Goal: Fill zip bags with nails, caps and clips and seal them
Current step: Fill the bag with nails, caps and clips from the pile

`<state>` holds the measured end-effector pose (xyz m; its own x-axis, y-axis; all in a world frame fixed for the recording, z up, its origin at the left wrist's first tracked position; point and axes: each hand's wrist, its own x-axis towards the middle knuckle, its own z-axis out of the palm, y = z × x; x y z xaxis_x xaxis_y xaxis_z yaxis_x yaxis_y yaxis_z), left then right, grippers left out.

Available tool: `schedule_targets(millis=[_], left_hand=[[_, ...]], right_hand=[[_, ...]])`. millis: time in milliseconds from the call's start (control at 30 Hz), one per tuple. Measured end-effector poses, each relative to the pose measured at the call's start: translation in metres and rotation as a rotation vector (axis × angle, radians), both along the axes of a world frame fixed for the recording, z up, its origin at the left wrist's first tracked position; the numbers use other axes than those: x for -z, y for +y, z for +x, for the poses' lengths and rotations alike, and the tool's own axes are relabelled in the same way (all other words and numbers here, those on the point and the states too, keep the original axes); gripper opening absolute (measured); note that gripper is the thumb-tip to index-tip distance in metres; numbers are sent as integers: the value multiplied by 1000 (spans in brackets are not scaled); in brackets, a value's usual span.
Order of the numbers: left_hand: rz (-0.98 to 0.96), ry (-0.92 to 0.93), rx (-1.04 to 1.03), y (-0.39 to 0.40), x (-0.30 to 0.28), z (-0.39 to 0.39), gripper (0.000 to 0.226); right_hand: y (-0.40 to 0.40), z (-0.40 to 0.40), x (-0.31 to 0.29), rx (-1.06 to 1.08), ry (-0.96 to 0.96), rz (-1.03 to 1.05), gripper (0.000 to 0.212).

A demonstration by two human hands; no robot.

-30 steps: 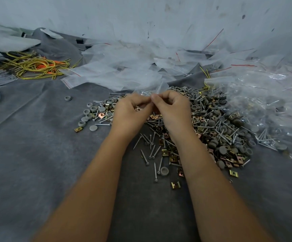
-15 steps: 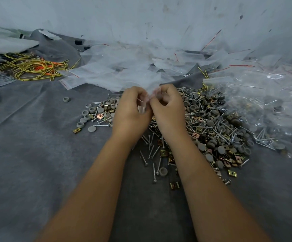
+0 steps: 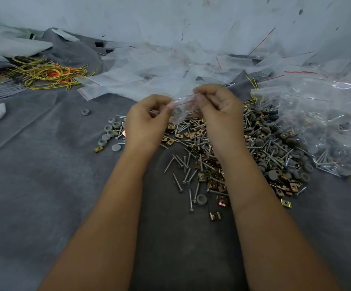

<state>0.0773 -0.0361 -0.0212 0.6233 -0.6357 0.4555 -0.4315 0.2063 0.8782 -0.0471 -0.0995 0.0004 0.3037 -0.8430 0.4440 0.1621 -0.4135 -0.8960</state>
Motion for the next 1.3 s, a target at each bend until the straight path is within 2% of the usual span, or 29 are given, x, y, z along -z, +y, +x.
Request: schedule_targets(millis=[67,167,300,400,467,500,600,667,733,867,1000,1167,1300], left_hand=[[-19,-17,-21,0,-1,0,20],[-142,-78,-201,1,-3,1,12],[-336,48,-496,10,-6,20,26],[-382,-180,-692,14,-10,26,27],[-308,-406,-634,12,-6,23,29],[-178,-470,-535,9,-3,21,30],[322,-450,-290,2,10,17,31],[432,-367,-255,2,14,16,30],[383,-274,-309,4,11,16,29],[244,-117,-432,5,8,22,28],[205,-82,-405,4,8,20,28],[193,-30,-381,1,11,24,26],[179,20,-348,0,13,22,22]], right_hand=[[-1,-2,0,44,4,1,24],[4,3,3,87,85,-80,24],[3,3,8,124,176,-93,21],[-1,3,11,156,333,-117,20],[0,5,13,126,471,-179,21],[1,6,14,100,541,-208,22],[6,9,16,-9,798,-291,28],[7,10,17,-57,979,-371,33],[7,10,18,-60,1048,-436,33],[9,15,21,-17,990,-526,26],[13,23,24,-23,1096,-611,30],[11,18,20,33,1130,-604,17],[12,20,22,57,1143,-582,20]])
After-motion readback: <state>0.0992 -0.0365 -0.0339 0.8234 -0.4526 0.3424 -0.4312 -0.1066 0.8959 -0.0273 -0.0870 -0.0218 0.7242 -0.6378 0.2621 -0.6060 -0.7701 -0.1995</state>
